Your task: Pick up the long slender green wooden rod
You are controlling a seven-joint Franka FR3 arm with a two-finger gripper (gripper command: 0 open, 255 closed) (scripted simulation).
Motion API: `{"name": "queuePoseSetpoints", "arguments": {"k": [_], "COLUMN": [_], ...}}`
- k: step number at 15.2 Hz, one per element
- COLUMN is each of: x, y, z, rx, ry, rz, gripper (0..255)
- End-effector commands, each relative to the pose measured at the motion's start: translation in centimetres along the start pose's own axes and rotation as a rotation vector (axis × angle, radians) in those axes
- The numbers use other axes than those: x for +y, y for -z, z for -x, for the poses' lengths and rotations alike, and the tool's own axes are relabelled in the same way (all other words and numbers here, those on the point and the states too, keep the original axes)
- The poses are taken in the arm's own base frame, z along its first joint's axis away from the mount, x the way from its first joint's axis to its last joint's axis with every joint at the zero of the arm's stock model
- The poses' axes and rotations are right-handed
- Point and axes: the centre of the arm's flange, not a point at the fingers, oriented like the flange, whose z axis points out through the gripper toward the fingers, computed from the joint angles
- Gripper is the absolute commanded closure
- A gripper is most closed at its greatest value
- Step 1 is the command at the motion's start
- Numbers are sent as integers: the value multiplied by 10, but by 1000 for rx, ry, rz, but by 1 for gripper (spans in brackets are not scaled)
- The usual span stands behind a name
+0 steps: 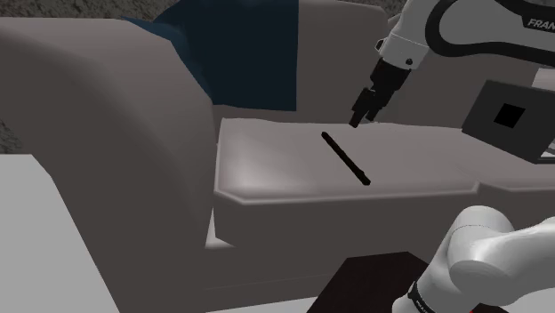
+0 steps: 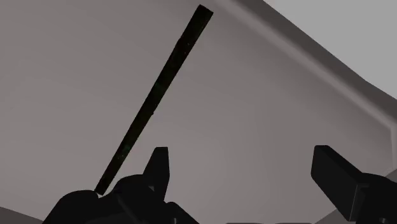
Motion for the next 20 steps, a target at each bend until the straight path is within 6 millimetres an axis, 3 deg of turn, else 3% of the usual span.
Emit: {"name": "queuePoseSetpoints", "arguments": {"k": [1, 12, 18, 20], "x": [0, 89, 144, 144], "y": [0, -103, -160, -170], "z": [0, -74, -93, -90], "rx": [0, -104, -158, -158], "ry": [0, -393, -597, -597], "rz": [0, -18, -28, -28], "gripper": [0, 0, 0, 0]}}
